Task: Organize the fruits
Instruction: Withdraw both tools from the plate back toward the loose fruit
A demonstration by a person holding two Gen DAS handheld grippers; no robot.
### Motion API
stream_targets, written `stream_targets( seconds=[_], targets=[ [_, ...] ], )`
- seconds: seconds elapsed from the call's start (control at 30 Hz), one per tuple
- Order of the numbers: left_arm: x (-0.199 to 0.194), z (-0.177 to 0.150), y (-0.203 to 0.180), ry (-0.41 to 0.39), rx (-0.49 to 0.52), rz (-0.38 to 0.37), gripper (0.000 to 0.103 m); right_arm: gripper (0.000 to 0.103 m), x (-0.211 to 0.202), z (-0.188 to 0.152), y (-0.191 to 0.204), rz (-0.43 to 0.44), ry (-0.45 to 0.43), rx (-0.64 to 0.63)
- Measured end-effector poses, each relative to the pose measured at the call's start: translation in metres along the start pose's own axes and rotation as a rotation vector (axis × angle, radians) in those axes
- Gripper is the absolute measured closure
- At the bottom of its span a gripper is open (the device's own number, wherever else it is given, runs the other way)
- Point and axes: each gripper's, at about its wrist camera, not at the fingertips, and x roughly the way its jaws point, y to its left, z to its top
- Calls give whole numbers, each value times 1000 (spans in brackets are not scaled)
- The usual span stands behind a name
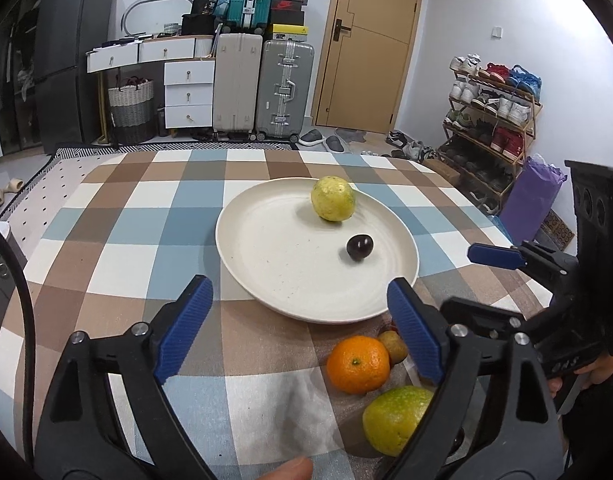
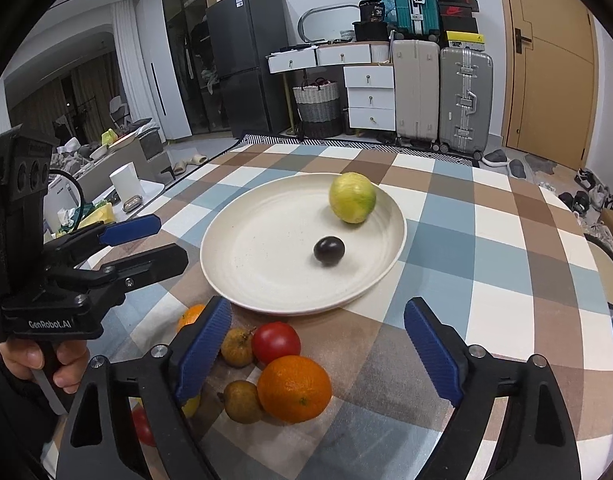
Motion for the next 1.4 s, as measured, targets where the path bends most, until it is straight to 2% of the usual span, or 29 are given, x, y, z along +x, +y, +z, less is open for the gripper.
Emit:
stream_targets(
  seconds=[0.07,0.23,0.57,0.73,0.87,1.2,1.4],
  targets=[
    [-2,-1,0,-5,-3,7,0,2,-2,-5,2,-9,3,-15],
    [-7,-1,0,-15,-10,-4,1,1,-9,-14,-1,-26,4,-10],
    [-10,-12,-6,12,-3,7,1,1,-18,-27,-12,3,25,39],
    [-23,-19,-14,2,18,32,1,1,-18,-28,-8,19,41,27],
    [-34,-29,-19,7,28,17,1,1,-12,-30,-7,30,68,29],
    [-33,-46,-37,78,76,0,1,1,-12,-31,-8,52,78,56],
    [-25,-50,-36,113,62,-15,1,3,-7,-31,-7,88,100,80]
  ],
)
